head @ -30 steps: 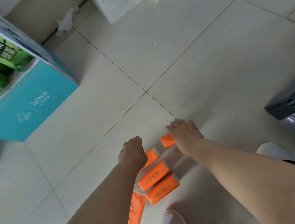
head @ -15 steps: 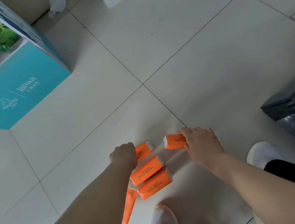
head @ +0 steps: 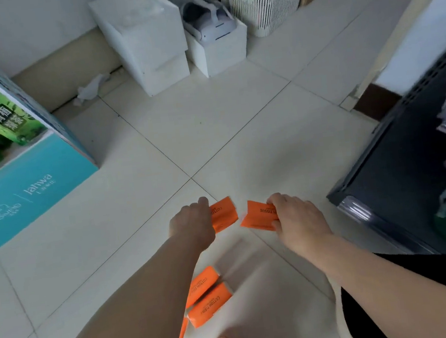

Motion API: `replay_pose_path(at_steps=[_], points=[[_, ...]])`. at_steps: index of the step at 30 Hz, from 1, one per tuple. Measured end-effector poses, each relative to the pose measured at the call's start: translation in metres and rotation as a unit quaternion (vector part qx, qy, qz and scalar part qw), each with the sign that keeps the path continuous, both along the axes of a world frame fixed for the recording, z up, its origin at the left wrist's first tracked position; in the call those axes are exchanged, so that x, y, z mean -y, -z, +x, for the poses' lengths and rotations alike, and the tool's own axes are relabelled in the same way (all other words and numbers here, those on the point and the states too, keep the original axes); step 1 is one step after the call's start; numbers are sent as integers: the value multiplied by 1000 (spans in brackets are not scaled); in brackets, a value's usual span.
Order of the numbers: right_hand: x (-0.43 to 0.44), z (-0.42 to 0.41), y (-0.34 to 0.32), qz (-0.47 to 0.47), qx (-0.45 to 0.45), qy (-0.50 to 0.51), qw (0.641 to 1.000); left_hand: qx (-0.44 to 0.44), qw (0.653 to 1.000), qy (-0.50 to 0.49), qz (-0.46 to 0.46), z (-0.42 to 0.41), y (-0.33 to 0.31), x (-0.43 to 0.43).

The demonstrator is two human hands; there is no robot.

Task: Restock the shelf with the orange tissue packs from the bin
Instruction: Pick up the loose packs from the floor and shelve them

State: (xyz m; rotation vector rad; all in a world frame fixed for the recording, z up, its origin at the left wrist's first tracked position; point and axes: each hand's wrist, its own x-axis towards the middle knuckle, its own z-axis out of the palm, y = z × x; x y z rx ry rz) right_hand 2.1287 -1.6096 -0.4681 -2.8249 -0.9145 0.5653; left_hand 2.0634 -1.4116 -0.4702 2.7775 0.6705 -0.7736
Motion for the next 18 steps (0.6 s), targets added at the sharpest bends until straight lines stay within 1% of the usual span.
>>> replay_pose_path(at_steps=[7,9,11,13,18], points=[[38,5,-98,18,127,19,992,151,989,-4,0,11,-105,26],[51,10,-136,28,170,35,984,194,981,12,8,19,-145,33],[71,13,-172,35,205,59,976,233,972,32,-6,26,-184,50],[91,15,-204,36,235,80,968,266,962,57,-25,31,-218,70],[139,22,-275,41,297,126,946,337,933,123,-30,46,-292,121]])
